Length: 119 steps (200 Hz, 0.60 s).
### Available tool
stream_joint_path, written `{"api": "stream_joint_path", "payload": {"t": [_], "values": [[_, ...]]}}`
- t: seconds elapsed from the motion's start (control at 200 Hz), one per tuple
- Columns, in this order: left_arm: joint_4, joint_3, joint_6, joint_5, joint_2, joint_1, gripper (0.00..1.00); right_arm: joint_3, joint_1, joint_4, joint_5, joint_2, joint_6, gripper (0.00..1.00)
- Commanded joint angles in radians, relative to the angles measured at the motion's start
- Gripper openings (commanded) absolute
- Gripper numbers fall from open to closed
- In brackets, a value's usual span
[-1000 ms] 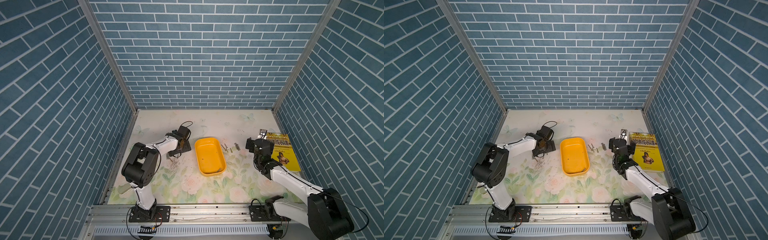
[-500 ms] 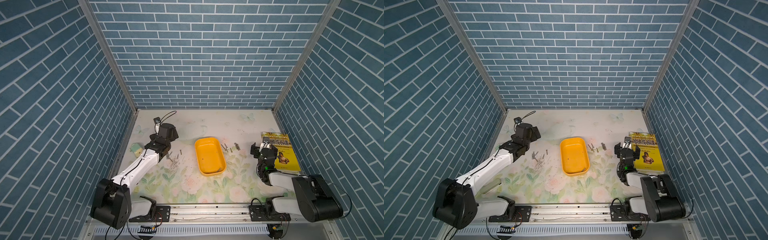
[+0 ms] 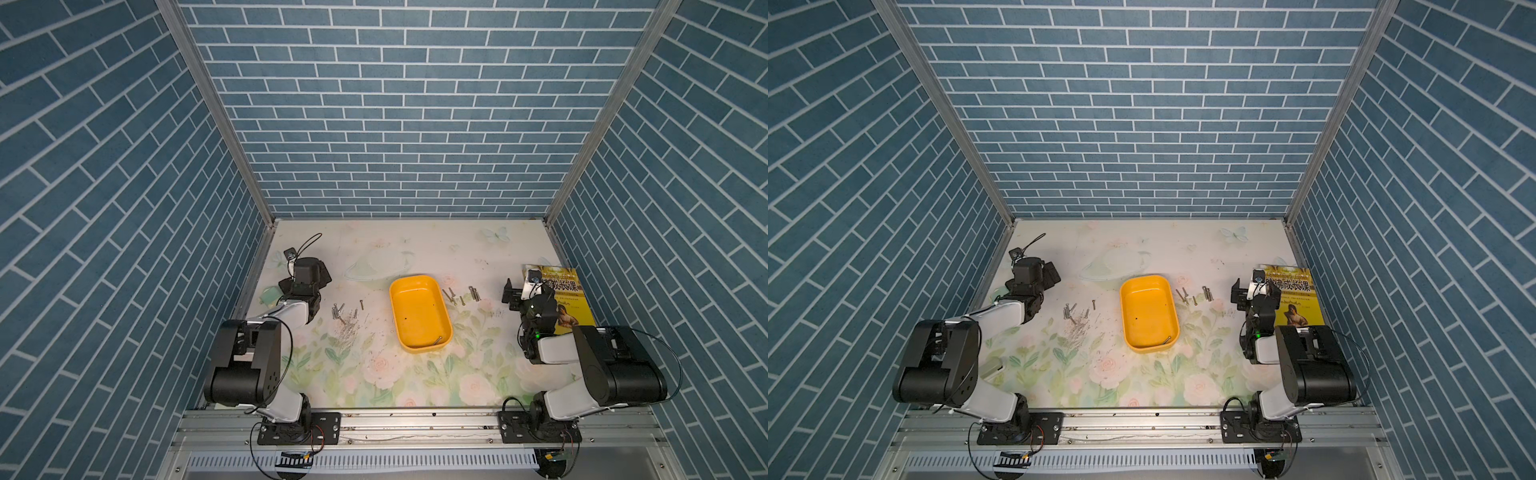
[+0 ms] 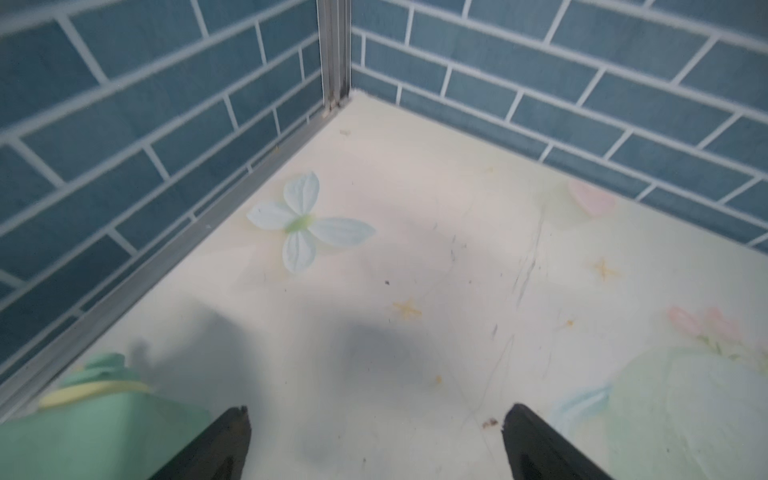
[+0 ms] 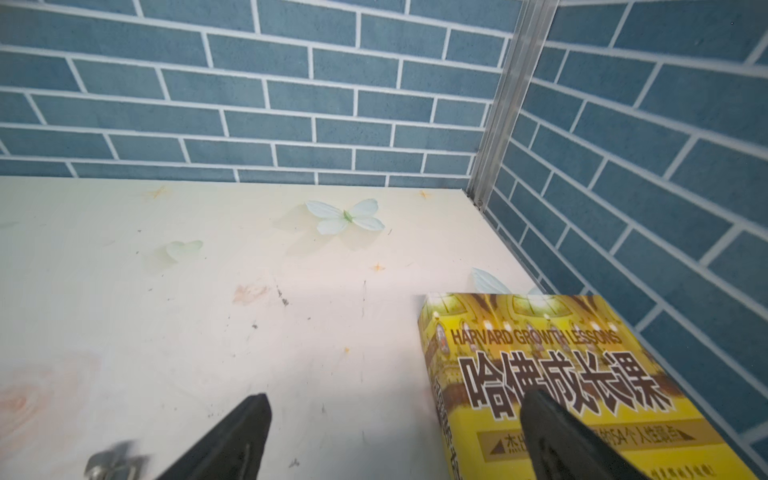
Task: Take out the screws from the storage box
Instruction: Reset both arms
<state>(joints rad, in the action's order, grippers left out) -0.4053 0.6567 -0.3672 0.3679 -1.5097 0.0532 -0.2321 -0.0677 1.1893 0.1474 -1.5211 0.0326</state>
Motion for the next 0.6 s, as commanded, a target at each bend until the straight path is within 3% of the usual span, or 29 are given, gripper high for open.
{"api": "stream_joint_path", "payload": {"t": [0.0, 0.365, 0.485, 0.59], "values": [[-0.23, -0.05, 0.09, 0.051, 0.023, -0.009, 1.0, 0.003, 0.016, 0.077, -0.112, -0.014, 0.012, 0.97], [-0.294, -0.18, 0.189, 0.061, 0.103, -0.009, 1.0, 0.011, 0.015, 0.086, -0.111, -0.007, 0.013, 1.0], [-0.415, -0.29, 0.197, 0.018, 0.132, -0.003, 1.0, 0.011, 0.016, 0.088, -0.111, -0.008, 0.013, 1.0], [-0.489, -0.277, 0.228, 0.053, 0.066, -0.003, 1.0, 0.011, 0.016, 0.083, -0.111, -0.007, 0.013, 1.0]]}}
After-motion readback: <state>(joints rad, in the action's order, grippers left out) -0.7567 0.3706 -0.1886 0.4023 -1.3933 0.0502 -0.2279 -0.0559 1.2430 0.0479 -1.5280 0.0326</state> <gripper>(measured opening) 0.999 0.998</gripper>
